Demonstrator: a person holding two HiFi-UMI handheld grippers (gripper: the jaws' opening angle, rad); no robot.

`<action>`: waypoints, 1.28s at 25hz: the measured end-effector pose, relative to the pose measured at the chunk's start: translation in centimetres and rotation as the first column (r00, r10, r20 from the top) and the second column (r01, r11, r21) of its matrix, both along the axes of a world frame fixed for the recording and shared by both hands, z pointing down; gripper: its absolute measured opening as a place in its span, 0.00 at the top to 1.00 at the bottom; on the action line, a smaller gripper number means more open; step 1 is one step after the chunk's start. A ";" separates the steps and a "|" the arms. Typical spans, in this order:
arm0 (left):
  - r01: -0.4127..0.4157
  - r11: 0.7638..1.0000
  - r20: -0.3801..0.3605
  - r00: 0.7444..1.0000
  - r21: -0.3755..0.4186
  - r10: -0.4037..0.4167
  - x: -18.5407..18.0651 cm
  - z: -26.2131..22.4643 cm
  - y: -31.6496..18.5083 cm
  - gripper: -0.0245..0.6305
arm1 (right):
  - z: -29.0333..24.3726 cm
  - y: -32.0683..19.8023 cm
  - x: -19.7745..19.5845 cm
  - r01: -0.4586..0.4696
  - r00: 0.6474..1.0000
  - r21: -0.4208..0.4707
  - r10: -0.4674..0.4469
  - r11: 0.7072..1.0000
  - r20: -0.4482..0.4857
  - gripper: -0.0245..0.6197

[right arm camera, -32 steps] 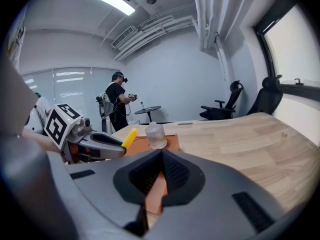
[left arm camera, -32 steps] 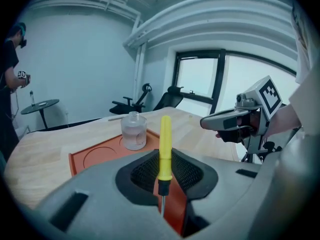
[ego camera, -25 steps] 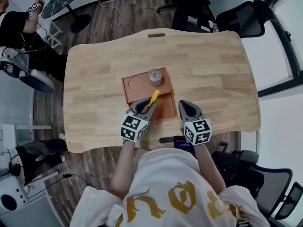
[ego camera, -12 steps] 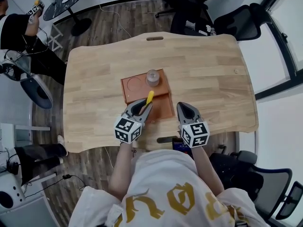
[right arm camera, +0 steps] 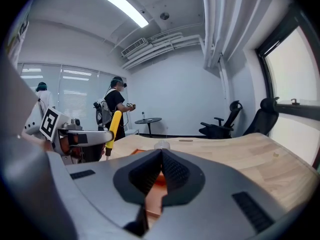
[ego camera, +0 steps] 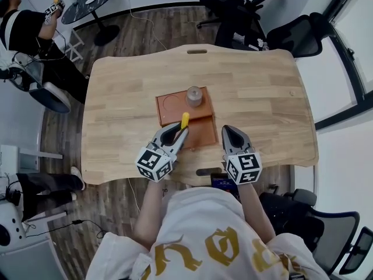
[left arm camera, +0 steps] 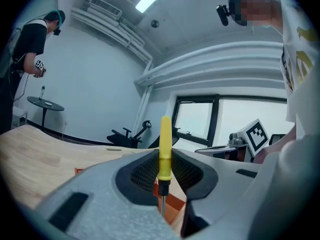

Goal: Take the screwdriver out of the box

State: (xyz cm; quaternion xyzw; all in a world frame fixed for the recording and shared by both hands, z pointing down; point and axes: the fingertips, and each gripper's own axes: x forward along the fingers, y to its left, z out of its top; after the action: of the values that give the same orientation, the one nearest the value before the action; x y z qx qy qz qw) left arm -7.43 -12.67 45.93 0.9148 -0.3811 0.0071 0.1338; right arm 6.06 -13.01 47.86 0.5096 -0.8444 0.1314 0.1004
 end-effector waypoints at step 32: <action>0.043 0.997 -0.075 0.996 0.063 -0.038 -1.9 -2.9 2.9 0.85 | -1.0 3.0 -1.4 0.010 0.999 0.039 -0.009 0.999 -0.032 0.95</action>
State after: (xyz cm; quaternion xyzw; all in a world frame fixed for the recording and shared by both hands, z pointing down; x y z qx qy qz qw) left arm -9.37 -9.80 43.03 0.9103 -0.3944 -0.0417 0.1182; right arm 4.68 -10.00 46.87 0.5094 -0.8475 0.1064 0.1043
